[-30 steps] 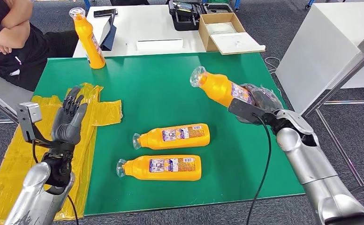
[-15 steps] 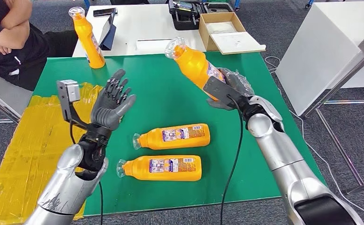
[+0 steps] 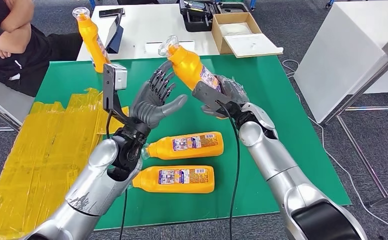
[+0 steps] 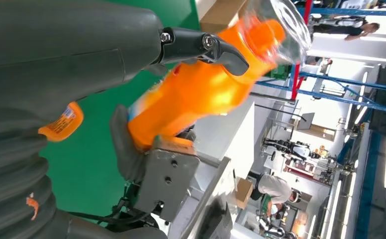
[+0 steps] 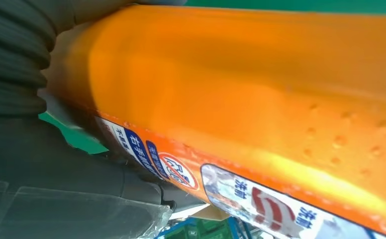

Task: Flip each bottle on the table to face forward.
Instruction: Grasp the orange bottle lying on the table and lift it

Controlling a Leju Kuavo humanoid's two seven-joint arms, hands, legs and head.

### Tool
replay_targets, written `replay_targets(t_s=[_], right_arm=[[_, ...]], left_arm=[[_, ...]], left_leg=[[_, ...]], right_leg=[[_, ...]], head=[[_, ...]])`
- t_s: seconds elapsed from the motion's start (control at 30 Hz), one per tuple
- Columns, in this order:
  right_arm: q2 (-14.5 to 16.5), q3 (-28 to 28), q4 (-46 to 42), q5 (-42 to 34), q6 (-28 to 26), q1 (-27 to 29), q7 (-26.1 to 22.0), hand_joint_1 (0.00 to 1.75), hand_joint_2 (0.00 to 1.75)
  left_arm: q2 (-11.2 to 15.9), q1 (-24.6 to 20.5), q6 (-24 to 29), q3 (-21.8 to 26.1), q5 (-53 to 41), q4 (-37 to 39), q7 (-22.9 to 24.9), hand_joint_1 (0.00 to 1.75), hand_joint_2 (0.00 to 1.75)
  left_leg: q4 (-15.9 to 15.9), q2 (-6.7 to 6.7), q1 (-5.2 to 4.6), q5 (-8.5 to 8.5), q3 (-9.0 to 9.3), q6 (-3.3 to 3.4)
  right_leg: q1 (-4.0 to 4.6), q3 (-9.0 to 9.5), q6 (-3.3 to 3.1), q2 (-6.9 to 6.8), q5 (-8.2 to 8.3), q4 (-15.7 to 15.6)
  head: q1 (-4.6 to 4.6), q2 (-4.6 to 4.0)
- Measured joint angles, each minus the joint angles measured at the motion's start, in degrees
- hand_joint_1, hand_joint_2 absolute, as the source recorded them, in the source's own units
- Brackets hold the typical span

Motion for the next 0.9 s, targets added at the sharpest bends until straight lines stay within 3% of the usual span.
replay_targets(t_s=[0.3, 0.7, 0.9], right_arm=[[3.71, 1.65, -1.26, 2.86, -0.29, 0.44, 0.45, 1.75, 1.75], [4.84, 1.27, -4.68, 4.51, -0.42, 2.07, 1.88, 1.75, 1.75], [4.34, -2.31, -4.34, 5.03, -2.44, 2.50, 3.43, 1.75, 1.75]], left_arm=[[-1.68, -2.51, 1.69, -0.43, -1.62, 2.13, 1.27, 0.00, 1.75], [-1.71, -3.63, 3.32, 0.15, -3.50, 3.99, 1.53, 0.00, 1.75], [-1.51, -3.48, 3.41, 1.84, -5.41, 2.14, 1.21, 0.00, 1.75]], left_leg=[[0.00, -0.05, 0.01, 0.00, -0.06, 0.00], [0.00, -0.04, 0.00, 0.01, -0.09, 0.00], [0.00, -0.06, 0.00, 0.01, -0.11, 0.00]], right_leg=[[-0.01, -0.10, -0.01, -0.05, -0.01, 0.01], [-0.01, -0.11, 0.00, -0.06, 0.00, 0.00], [-0.01, -0.11, 0.00, -0.07, 0.00, 0.00]], head=[[0.01, 0.00], [0.01, 0.00], [0.01, 0.00]])
